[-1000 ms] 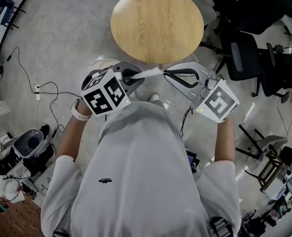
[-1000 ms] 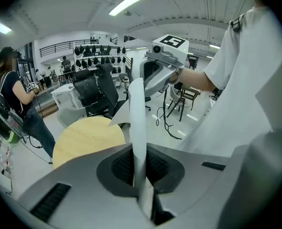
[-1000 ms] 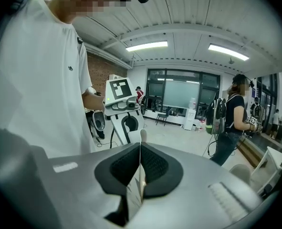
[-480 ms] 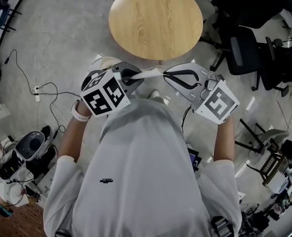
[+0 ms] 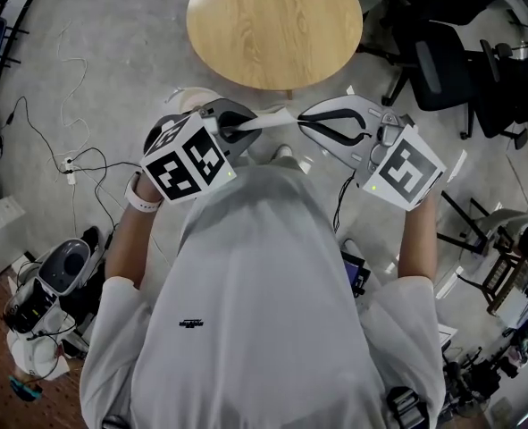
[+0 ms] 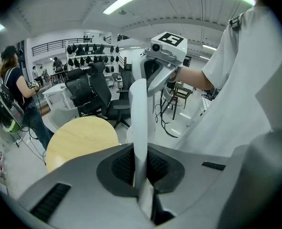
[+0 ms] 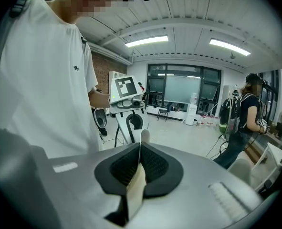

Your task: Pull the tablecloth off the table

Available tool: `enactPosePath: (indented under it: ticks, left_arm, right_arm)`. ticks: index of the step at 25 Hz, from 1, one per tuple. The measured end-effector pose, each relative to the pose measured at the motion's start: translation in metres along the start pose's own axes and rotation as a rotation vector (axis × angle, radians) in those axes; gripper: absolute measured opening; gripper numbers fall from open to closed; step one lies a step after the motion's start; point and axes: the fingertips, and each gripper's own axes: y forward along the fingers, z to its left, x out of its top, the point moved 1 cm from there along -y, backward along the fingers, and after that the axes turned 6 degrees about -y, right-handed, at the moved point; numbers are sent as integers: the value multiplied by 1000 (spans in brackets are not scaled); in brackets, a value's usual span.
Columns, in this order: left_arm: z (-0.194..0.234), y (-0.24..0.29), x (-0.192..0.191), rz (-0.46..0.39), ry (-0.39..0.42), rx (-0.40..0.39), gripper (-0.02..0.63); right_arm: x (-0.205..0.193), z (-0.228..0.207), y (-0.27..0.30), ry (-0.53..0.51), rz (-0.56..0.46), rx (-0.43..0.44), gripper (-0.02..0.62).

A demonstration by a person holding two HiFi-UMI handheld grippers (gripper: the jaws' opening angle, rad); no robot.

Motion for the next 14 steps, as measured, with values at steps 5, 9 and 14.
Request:
enactPosePath:
  ticks: [5,9,14]
  left_arm:
    - [1,-2,-2,8,14,-8,11]
    - [5,0,-2,16,21,-4,11]
    - [10,4,-1,33,26,0,11]
  right_arm:
    - [1,1,3,8,-9,-3,14]
    - [-3,-1,3,-14,3,-1,14]
    - [-10,-5,3,-3,4,-12,14]
